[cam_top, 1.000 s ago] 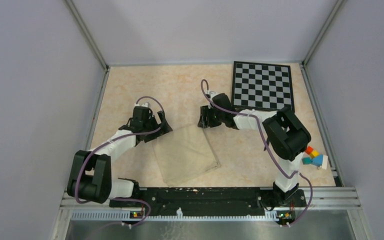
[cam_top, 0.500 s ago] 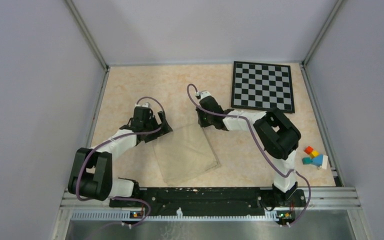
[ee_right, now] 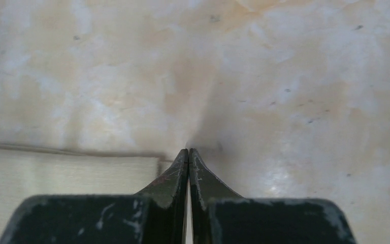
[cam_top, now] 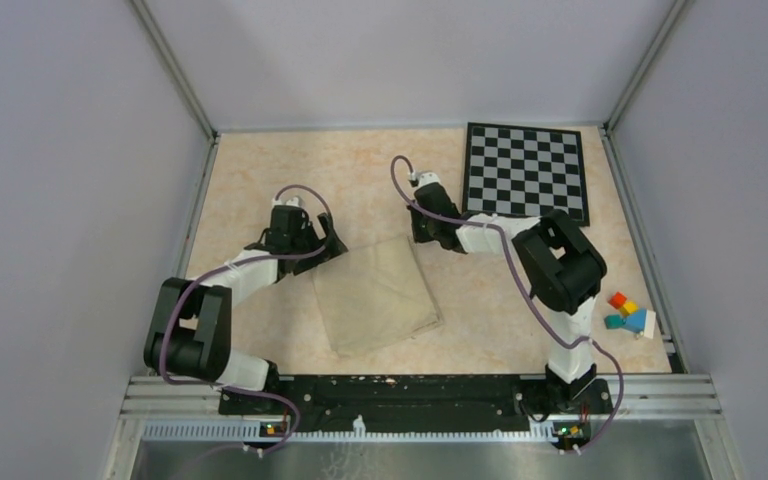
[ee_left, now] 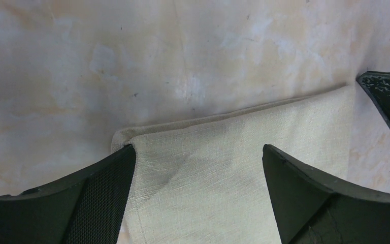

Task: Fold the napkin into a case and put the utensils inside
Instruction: Smooth out the lower triangle-folded napkin at the center of the board.

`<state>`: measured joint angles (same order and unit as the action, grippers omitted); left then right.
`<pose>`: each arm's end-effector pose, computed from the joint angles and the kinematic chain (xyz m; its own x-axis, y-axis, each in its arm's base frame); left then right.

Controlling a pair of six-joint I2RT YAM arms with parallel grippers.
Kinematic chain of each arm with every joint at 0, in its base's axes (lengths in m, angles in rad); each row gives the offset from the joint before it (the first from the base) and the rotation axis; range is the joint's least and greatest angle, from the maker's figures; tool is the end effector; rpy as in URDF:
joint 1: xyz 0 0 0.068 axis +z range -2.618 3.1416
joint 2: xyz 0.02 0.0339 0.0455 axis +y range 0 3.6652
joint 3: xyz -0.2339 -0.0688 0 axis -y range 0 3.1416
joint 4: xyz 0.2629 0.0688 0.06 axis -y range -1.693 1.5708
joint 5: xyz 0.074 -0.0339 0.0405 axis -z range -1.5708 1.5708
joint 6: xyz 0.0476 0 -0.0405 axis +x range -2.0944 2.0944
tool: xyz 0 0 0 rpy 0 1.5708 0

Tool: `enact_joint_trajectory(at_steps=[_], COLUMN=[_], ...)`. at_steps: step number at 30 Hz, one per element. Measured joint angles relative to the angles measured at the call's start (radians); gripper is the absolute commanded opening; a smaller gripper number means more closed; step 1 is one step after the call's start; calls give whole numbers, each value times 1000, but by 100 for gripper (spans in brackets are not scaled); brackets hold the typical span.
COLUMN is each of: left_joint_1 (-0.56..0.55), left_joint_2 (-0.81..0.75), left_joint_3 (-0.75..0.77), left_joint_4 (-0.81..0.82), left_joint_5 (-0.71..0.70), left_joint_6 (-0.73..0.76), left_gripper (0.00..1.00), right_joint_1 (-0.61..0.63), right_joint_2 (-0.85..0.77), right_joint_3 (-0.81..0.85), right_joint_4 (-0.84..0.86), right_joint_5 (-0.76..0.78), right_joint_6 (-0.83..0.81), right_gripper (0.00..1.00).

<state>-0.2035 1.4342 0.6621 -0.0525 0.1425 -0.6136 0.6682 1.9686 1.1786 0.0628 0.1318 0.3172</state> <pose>0.2930 -0.0674 0.1159 -0.7575 -0.4257 -0.4950 -0.1733 0.8621 -0.4761 0.3405 0.2608 0.1041 -0.6633 -0.1297 -0.7370 -0.3476 0.9256 0.1500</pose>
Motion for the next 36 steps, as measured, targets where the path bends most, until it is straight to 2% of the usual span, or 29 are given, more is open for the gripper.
enact_joint_trajectory(at_steps=[1, 3, 6, 8, 11, 13, 18, 20, 24, 29, 36], left_joint_1=[1, 3, 5, 6, 7, 7, 7, 7, 7, 7, 7], left_joint_2=[11, 32, 43, 31, -31, -79, -153, -171, -175, -206, -267], left_joint_3=[12, 39, 77, 99, 109, 109, 87, 58, 29, 24, 15], left_joint_4=[-3, -15, -59, -90, -123, -139, -137, -137, -161, -173, -187], left_joint_5=[-1, 0, 3, 15, 60, 99, 173, 192, 226, 262, 296], left_joint_6=[5, 16, 34, 42, 48, 48, 28, 17, 8, 6, 5], left_gripper=[99, 99, 99, 99, 99, 99, 99, 99, 99, 99, 99], right_joint_1=[-14, -34, -51, -51, -49, -49, -41, -36, -33, -36, -38], right_joint_2=[3, 4, 4, -13, -94, -188, -378, -391, -367, -392, -551], right_joint_3=[0, 6, 43, 54, 24, -29, -285, -377, -500, -571, -590], right_joint_4=[-3, -9, -85, -136, -204, -221, -89, -38, -2, -2, -134], right_joint_5=[-1, -5, -6, -19, -108, -230, -534, -624, -755, -722, -371], right_joint_6=[-7, -23, -47, -54, -47, -18, 105, 138, 170, 177, 165], right_gripper=[4, 22, 41, 45, 45, 42, 35, 28, 26, 26, 31])
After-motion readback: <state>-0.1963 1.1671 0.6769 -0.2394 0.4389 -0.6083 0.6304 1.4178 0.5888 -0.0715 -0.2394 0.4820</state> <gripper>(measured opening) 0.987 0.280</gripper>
